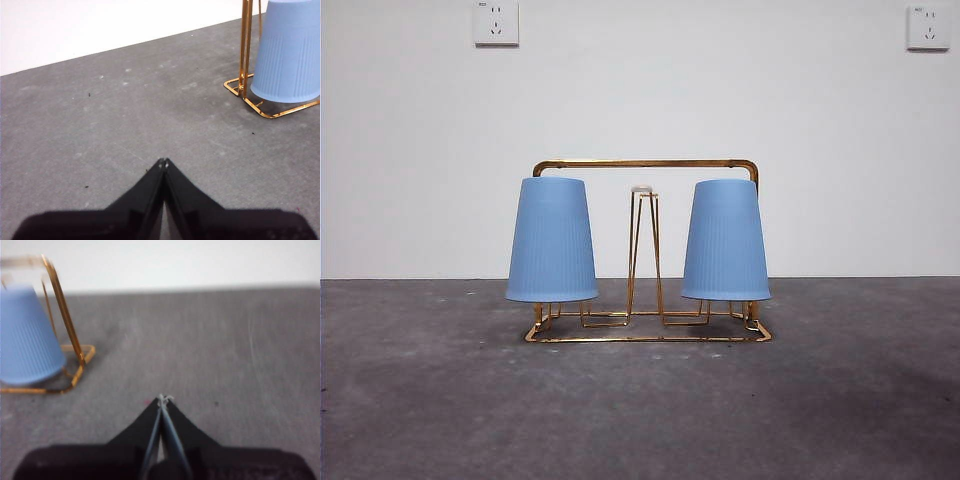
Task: Pick up cup 1,put cup 1 in the cup rack,pick up cup 2,put cup 2 in the cup rack
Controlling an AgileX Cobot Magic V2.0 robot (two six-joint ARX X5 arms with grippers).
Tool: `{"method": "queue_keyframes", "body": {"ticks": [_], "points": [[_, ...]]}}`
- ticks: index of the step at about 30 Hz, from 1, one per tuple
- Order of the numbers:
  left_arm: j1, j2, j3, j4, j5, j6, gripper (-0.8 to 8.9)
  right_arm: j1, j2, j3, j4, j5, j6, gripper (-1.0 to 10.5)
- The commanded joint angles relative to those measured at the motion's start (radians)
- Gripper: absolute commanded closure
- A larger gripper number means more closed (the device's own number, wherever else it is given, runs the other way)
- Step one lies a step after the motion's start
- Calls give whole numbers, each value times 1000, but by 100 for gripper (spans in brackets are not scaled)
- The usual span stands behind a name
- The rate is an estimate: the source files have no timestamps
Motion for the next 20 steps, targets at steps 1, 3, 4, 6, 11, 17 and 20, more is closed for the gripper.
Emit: {"method": "queue_keyframes", "body": {"ticks": [1,3,4,6,11,17,20], "points": [[3,0,-10,4,5,-6,817,0,-4,-9,1,12,21,945],[3,0,-10,4,5,-6,817,0,-4,-9,0,11,23,945],[3,0,-10,4,5,-6,817,0,-4,-9,0,11,32,945],[3,0,-10,4,5,-6,817,0,-4,-9,0,11,31,945],[3,0,-10,4,5,-6,817,0,-3,-9,0,12,31,945],[3,0,-10,4,5,-6,817,0,-3,-9,0,12,31,945],[3,0,-10,4,5,-6,817,0,-3,-9,0,12,31,945]]}}
